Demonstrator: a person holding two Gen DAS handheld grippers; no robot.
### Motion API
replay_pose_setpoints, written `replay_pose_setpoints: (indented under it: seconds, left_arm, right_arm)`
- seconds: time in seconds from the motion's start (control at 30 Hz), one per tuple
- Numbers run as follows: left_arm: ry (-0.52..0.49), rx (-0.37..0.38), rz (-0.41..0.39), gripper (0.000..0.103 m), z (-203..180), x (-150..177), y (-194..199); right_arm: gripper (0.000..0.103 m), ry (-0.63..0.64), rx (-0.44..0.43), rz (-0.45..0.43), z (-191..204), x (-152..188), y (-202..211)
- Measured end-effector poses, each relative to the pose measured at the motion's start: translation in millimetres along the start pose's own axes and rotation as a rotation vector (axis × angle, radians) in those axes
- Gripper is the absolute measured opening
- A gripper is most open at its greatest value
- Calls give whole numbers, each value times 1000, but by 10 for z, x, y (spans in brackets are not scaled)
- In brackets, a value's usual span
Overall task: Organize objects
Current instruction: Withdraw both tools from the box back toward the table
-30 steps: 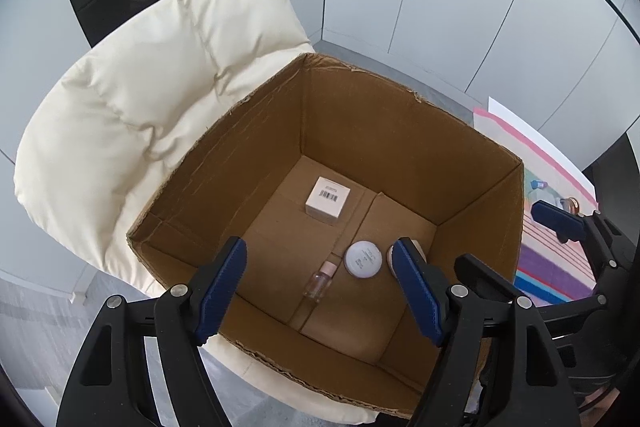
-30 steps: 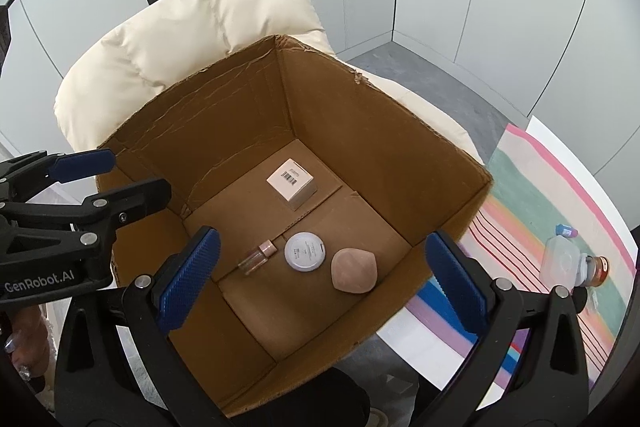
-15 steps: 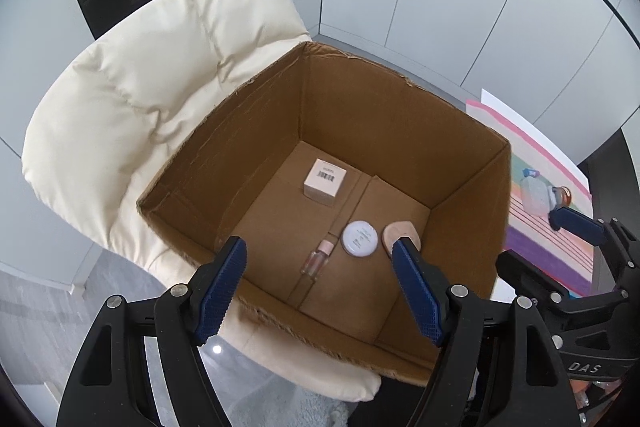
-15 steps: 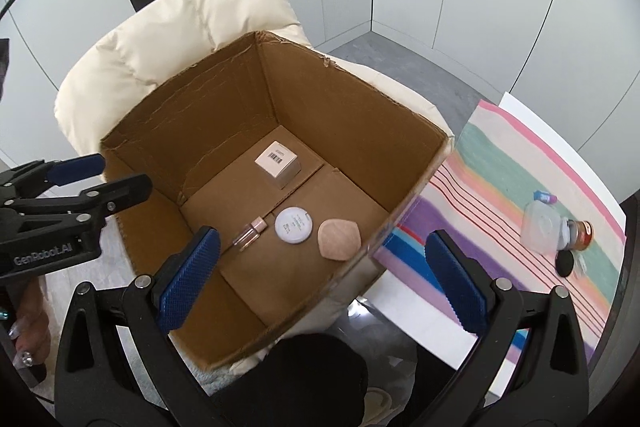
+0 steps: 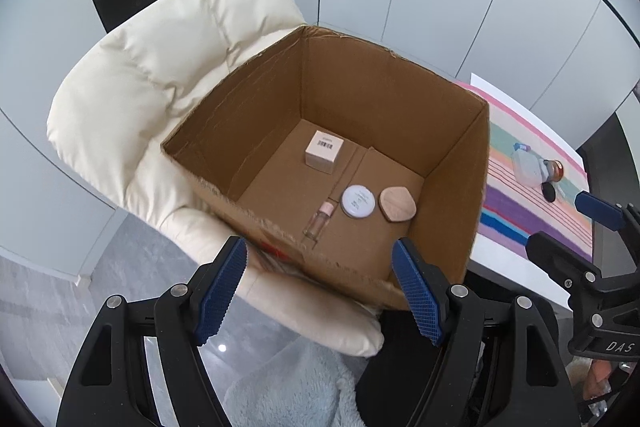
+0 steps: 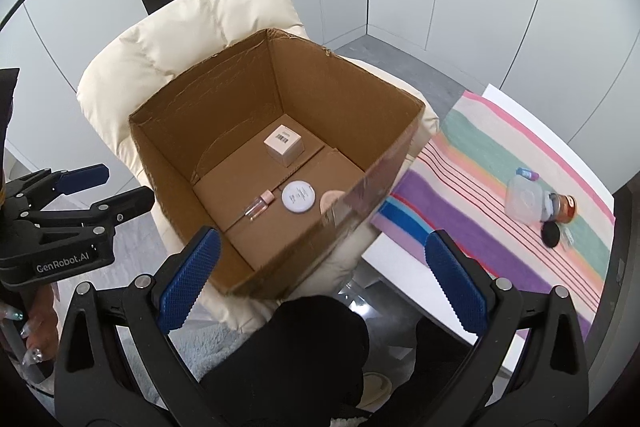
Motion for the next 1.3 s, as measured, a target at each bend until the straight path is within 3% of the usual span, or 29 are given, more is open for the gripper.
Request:
replay_pose_setpoints:
  seconds: [0.47, 1.0, 1.3]
  left_arm:
    - [-16, 24, 6, 77, -20, 389, 218]
    - [-58, 8, -34, 77, -143, 401, 261]
    - [-106, 48, -38, 77, -420, 335, 247]
  right_arm:
    - [103, 28, 28, -37, 135, 358, 403]
    - [103, -40, 39, -63, -33, 472, 552]
    - [103, -88, 73, -75, -226, 544, 658]
Point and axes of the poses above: each gripper's, at about its wrist camera, not at the fingertips, and y roughly against the way its jaws point, z to its left, x to its underside, the point moved 2 cm from there along -y, roughly the way its jaws point, and after that the axes turned 8 degrees about -x, right-handed, at the moved point
